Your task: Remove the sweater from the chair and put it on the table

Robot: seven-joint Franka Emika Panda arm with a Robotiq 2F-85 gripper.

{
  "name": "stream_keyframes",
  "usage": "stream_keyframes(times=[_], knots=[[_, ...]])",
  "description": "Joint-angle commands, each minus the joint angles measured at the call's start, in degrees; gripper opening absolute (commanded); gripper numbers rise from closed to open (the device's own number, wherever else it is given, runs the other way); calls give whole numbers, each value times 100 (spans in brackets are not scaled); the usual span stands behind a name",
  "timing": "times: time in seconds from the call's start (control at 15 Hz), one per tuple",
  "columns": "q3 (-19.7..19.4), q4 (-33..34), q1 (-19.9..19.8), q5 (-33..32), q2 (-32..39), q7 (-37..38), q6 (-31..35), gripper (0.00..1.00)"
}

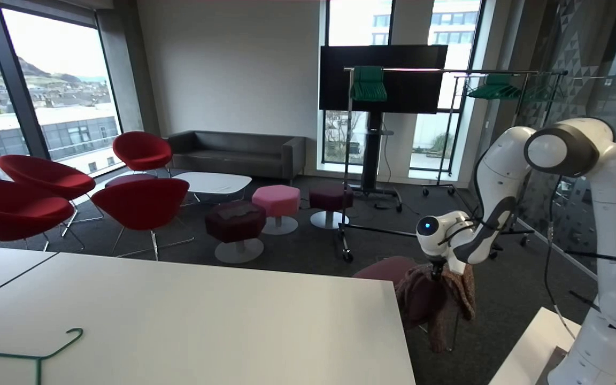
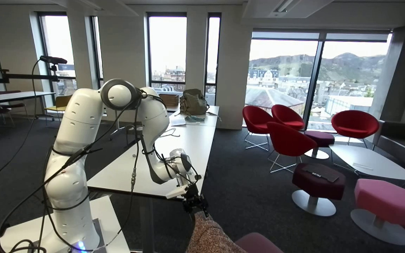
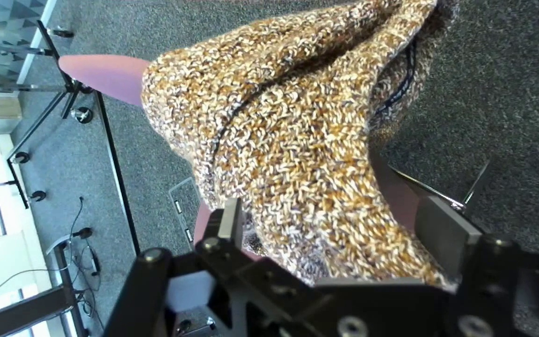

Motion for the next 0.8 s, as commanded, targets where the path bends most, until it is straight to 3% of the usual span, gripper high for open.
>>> stream_keyframes(times=[0.0,0.53,0.6,0.73], knots=[[-56,120,-262,-468,222,449,366,100],[-247,184,-261,-1098,292,1039,560,100],[-256,186,-263,-1167,287,1090,547,75],[-268,194,-268,-1303,287,1181,529,66]])
